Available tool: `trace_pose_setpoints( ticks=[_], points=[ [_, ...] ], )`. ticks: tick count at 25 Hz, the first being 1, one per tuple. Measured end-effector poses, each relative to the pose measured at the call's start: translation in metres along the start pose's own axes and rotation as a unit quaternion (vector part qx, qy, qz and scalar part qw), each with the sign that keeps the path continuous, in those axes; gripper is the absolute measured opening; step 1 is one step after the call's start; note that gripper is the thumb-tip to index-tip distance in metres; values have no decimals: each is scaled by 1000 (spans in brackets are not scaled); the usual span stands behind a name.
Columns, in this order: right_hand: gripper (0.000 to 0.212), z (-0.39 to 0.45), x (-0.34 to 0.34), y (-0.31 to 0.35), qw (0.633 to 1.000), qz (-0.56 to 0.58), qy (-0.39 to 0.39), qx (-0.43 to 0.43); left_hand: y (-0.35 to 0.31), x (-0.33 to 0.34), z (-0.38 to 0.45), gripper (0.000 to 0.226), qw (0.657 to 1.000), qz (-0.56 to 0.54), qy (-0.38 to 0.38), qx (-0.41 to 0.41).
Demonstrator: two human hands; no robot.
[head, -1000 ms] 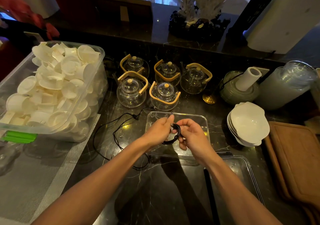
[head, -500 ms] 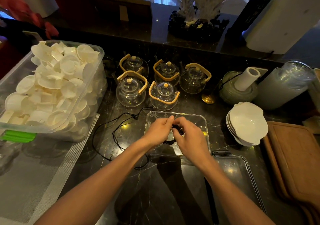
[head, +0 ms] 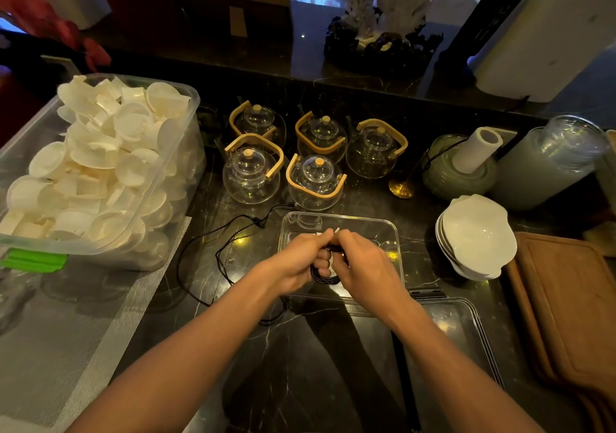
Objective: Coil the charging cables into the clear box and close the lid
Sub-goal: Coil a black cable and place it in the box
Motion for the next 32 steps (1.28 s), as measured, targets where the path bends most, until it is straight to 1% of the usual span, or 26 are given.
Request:
trace_pose_setpoints(
  ticks=[2,4,5,6,7,8,9,10,11,12,13,16,18,19,22,23,24,25,26,28,30,31,32],
  points=[
    [11,1,-1,2,998,-37,-32,-45,-1,-4,2,25,998,-52,-7,-28],
    [12,0,-1,2,993,-65,-58,-85,0,-5,2,24,996,-73,-6,-46],
    [12,-1,-3,3,994,-51,-65,-77,0,-5,1,25,997,-68,-4,-45],
    [12,-1,-3,1,997,0,-72,-38,0,-4,1,26,999,-45,0,-31],
    [12,0,-6,-2,992,94,-74,37,-1,-4,2,29,1000,-7,6,-6],
    [11,2,-5,-7,964,217,-67,135,-2,-4,4,34,998,46,17,25],
    [12,3,-3,-11,910,341,-55,228,-4,-4,5,40,992,111,27,57],
    [15,3,0,-13,850,432,-48,297,-6,-3,6,47,979,183,32,85],
    [18,2,4,-15,807,481,-39,340,-8,-4,8,54,961,252,30,104],
    [20,1,7,-16,784,501,-29,365,-10,-4,10,58,943,311,30,113],
    [21,0,9,-17,775,505,-18,379,-13,-4,12,57,927,357,29,110],
    [20,-3,15,-23,753,519,23,404,-24,-3,18,40,885,460,34,66],
    [20,-2,17,-33,748,522,57,407,-30,1,25,35,856,511,60,49],
    [20,1,16,-38,756,513,71,401,-34,3,30,34,840,535,77,51],
    [19,11,11,-57,791,481,102,365,-50,16,46,34,768,625,120,74],
    [17,15,10,-64,800,471,108,356,-55,21,51,32,754,637,130,91],
    [16,18,11,-71,807,459,110,356,-59,23,57,27,757,632,126,106],
    [15,21,14,-78,807,450,109,365,-60,24,62,21,777,608,113,114],
    [15,22,20,-83,802,448,105,380,-58,22,66,18,808,571,87,114],
    [13,22,35,-90,777,460,95,419,-43,15,75,20,862,496,18,104],
    [11,18,54,-94,742,482,83,460,-18,-1,85,17,893,438,-55,89],
    [10,15,62,-95,731,483,76,477,-6,-9,88,15,906,406,-88,80],
    [9,15,70,-97,732,469,71,488,3,-17,90,15,915,378,-118,71]
  ],
)
Point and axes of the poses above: each hand's wrist, its own z-axis towards the middle knuckle, its own x-axis out of the palm, y = z × x, the point moved 3 cm from there along z, towards the middle knuckle, and after that the axes turned 12 degrees about -z, right-handed, at the moved point
